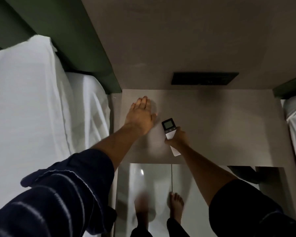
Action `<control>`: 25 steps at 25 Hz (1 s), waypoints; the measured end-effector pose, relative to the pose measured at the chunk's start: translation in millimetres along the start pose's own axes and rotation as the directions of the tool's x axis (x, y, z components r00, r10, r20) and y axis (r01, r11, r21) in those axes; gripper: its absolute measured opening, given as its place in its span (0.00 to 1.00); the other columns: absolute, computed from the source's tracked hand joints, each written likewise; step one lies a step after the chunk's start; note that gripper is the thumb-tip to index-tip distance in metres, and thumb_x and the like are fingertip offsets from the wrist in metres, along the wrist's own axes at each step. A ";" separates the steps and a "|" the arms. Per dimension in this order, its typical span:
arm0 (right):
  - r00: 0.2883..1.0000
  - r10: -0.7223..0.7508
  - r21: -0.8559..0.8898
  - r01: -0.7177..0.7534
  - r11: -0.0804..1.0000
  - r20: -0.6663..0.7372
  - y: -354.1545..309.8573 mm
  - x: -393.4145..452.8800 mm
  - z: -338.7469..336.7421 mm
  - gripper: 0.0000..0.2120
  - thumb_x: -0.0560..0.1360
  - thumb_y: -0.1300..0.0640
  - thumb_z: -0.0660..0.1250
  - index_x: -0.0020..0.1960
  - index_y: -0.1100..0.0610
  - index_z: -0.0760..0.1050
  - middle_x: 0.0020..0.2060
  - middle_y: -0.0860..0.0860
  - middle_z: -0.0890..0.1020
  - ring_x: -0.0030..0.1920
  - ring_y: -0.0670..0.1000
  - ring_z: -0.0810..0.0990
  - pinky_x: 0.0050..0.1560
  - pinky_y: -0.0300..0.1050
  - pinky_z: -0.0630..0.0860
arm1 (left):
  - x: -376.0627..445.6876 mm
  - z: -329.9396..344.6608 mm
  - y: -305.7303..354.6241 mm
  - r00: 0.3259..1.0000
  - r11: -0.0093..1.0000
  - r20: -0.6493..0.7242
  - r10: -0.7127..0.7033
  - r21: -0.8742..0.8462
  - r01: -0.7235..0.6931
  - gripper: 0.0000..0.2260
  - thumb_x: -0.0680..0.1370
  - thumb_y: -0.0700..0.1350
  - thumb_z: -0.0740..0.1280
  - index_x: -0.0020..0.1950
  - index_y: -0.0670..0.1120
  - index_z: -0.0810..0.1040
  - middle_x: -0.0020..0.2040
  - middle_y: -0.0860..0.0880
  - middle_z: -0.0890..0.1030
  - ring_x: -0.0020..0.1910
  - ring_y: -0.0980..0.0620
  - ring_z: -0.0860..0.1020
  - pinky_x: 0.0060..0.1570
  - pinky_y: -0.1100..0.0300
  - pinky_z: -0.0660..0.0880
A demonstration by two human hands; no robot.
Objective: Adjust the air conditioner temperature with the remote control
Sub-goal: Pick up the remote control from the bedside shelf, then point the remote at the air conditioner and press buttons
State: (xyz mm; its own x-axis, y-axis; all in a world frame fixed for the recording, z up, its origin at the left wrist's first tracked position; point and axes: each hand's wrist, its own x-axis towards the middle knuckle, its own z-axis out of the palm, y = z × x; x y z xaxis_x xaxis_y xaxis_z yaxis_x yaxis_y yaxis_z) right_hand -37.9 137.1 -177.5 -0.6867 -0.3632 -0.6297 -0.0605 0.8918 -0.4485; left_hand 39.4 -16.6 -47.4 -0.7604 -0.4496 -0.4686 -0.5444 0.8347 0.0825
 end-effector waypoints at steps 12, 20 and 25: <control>0.633 -0.540 0.295 0.457 0.839 0.555 -238.0 -251.5 -152.2 0.05 0.73 0.61 0.69 0.49 0.58 0.77 0.36 0.58 0.82 0.29 0.53 0.82 0.30 0.44 0.80 | -254.1 -235.4 -74.0 0.903 0.928 -0.216 -0.372 -0.047 0.371 0.28 0.83 0.52 0.48 0.79 0.39 0.49 0.80 0.43 0.52 0.79 0.45 0.51 0.76 0.52 0.50; 0.113 -0.702 0.482 0.649 0.588 0.703 -386.1 -578.7 -108.7 0.05 0.77 0.61 0.59 0.46 0.61 0.72 0.37 0.63 0.79 0.27 0.55 0.81 0.29 0.44 0.79 | -620.3 -339.8 -155.6 0.458 0.571 -0.462 -0.759 -0.137 0.809 0.29 0.83 0.53 0.47 0.80 0.40 0.48 0.81 0.44 0.49 0.80 0.46 0.49 0.77 0.51 0.48; -0.188 -0.614 0.548 0.690 0.473 0.767 -406.8 -799.6 -56.6 0.05 0.73 0.62 0.56 0.46 0.61 0.71 0.34 0.63 0.80 0.28 0.58 0.80 0.33 0.46 0.78 | -869.7 -353.3 -152.4 0.134 0.270 -0.506 -0.852 -0.205 0.941 0.29 0.83 0.53 0.47 0.80 0.40 0.47 0.81 0.44 0.49 0.80 0.46 0.48 0.77 0.52 0.49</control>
State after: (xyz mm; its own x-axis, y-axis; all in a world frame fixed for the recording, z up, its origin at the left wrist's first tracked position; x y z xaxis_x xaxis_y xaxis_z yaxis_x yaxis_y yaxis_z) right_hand 494.8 80.1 544.4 0.7219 -0.6858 -0.0925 -0.1050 0.0236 -0.9942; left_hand 658.5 135.0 658.3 0.1824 -0.9325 0.3118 -0.9351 -0.2626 -0.2380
